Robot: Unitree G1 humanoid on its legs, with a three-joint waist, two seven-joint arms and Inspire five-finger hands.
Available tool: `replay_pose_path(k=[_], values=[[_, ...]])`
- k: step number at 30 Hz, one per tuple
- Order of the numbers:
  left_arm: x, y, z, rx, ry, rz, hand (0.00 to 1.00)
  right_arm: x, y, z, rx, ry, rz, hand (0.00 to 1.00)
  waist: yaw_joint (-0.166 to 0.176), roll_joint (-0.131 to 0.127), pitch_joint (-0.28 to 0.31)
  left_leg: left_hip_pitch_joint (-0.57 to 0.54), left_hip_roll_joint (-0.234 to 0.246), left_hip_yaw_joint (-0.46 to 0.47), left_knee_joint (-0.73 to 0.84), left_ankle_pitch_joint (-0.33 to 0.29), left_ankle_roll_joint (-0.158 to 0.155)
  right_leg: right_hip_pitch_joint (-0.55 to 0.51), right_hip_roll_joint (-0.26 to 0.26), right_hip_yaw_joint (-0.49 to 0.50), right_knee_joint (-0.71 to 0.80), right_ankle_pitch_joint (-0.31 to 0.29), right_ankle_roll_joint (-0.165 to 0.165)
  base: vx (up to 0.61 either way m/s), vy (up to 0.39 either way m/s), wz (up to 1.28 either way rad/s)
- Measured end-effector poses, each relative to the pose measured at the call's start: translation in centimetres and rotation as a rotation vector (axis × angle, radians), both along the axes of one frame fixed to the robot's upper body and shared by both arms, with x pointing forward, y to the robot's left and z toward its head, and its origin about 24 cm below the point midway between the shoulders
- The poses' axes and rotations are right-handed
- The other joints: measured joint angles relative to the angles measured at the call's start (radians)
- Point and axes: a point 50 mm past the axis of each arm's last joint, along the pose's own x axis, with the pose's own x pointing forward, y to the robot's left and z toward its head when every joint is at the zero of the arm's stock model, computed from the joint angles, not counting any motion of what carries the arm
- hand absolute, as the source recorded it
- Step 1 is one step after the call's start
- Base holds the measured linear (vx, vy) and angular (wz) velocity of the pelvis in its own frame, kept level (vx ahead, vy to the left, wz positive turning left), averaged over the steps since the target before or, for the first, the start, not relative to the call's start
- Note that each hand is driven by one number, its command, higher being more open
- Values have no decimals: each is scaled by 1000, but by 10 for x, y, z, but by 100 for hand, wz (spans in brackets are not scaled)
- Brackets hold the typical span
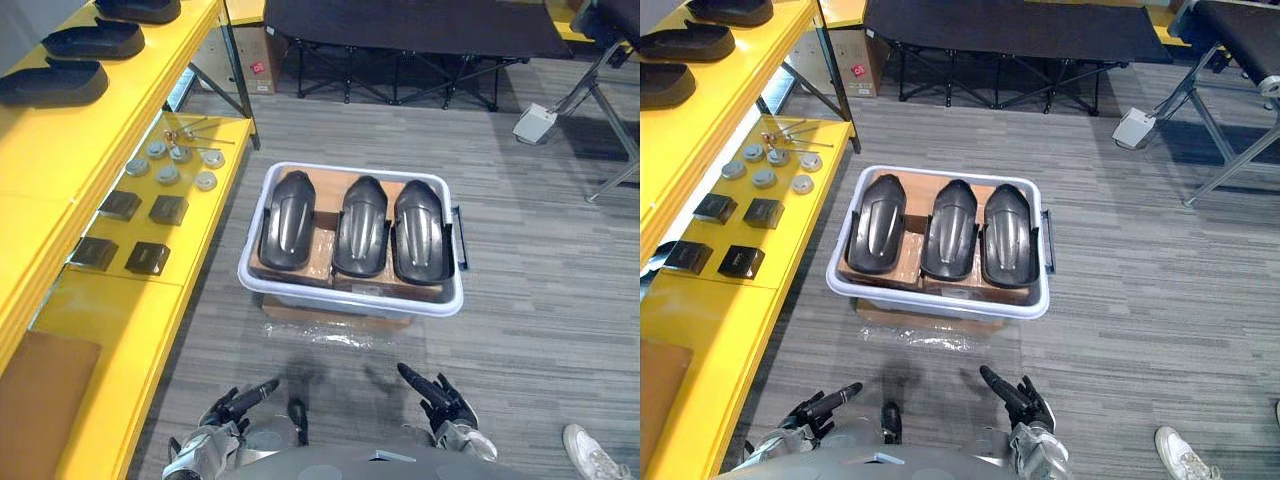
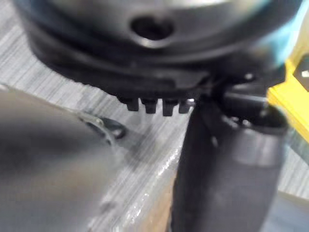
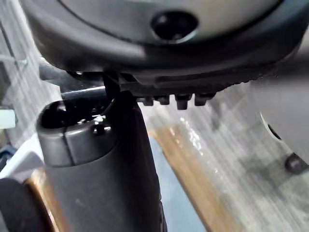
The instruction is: Walk over and take three plastic housings, then place them on the shelf
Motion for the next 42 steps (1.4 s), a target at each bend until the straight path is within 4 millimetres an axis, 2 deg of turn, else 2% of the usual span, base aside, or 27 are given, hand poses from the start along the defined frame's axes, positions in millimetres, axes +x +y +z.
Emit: replay_pose_path(k=[3,4,5,7,9,11,13,16,18,20,24,28,33,36,38,40,42], values=[[7,0,3,-14,-30,16,100,11,4,6,-19,-44,24,100,-2,-13,-6,8,15,-7,1,0,-4,-38,65,6,-111,21,-15,138,-57,9],[7,0,3,-16,-29,16,100,12,4,7,-25,-51,19,100,-2,-26,-12,10,9,-11,1,-3,-11,-40,74,7,-137,68,-40,107,-137,20],[5,-2,2,-21,-22,23,100,15,1,9,-42,-63,10,100,-1,-32,-10,28,7,-21,-1,-17,-33,-25,78,-7,-153,101,-75,94,-111,5],[-2,-8,-1,-43,-2,47,100,22,-4,15,-74,-99,-5,100,1,-13,-18,35,36,-16,0,-26,-50,-15,108,2,-170,103,-77,117,-108,-9],[-6,-7,-2,-53,3,73,100,30,-8,25,-105,-159,-18,100,0,-11,-18,43,59,-13,-2,-33,-68,-1,133,1,-190,100,-83,79,-129,-10],[-8,-5,-2,-50,4,82,100,40,-21,41,-158,-239,-65,100,0,-14,-17,53,75,-12,-7,-37,-78,5,148,1,-190,100,-85,36,-81,-6],[-13,-1,-2,-43,5,95,100,41,-47,56,-232,-294,-141,100,1,-35,-25,73,68,-10,-23,-37,-80,24,147,3,-207,101,-86,0,0,0],[-19,3,-3,-33,16,90,100,41,-68,69,-286,-342,-187,100,-1,-56,-36,77,58,-5,-34,-37,-79,28,142,5,-225,113,-83,9,42,-4],[-29,13,-3,-6,33,76,100,45,-87,84,-334,-399,-210,100,-2,-81,-44,77,52,7,-34,-37,-79,23,137,19,-229,123,-80,-1,62,-13],[-36,19,-2,3,40,99,100,48,-102,97,-375,-445,-229,100,-7,-96,-44,73,44,15,-34,-37,-79,15,130,30,-230,125,-78,-19,48,-11],[-45,24,-2,20,68,73,100,61,-140,139,-488,-576,-245,100,-27,-95,-31,41,35,26,-32,-31,-70,-25,123,46,-230,148,-77,-59,35,-10],[-52,25,-3,5,78,80,100,67,-160,159,-540,-596,-256,100,-30,-91,-26,22,32,24,-33,-28,-65,-47,120,54,-220,149,-79,-83,3,-4],[-38,24,3,-12,12,52,100,96,-171,182,-553,-627,-252,100,-31,-81,44,-72,28,-2,10,-34,-50,-128,107,52,-183,163,-84,-129,-3,10],[-19,20,7,-28,-45,12,100,120,-184,206,-600,-645,-243,100,-23,-50,116,-201,39,-34,163,-96,-41,-182,107,42,-153,164,-84,-188,3,26],[-1,16,12,-30,-107,-13,100,143,-186,233,-634,-702,-221,100,-20,-18,176,-280,52,-53,272,-119,-30,-221,108,32,-118,164,-84,-159,57,17],[12,15,17,-25,-151,-29,100,161,-182,253,-651,-750,-191,100,-10,-10,214,-327,59,-56,329,-125,-24,-252,108,34,-96,167,-88,-148,54,0],[28,15,23,-21,-202,-41,100,174,-178,268,-664,-786,-171,100,5,-14,253,-361,60,-62,361,-129,-17,-273,106,33,-80,168,-90,-115,34,5]])
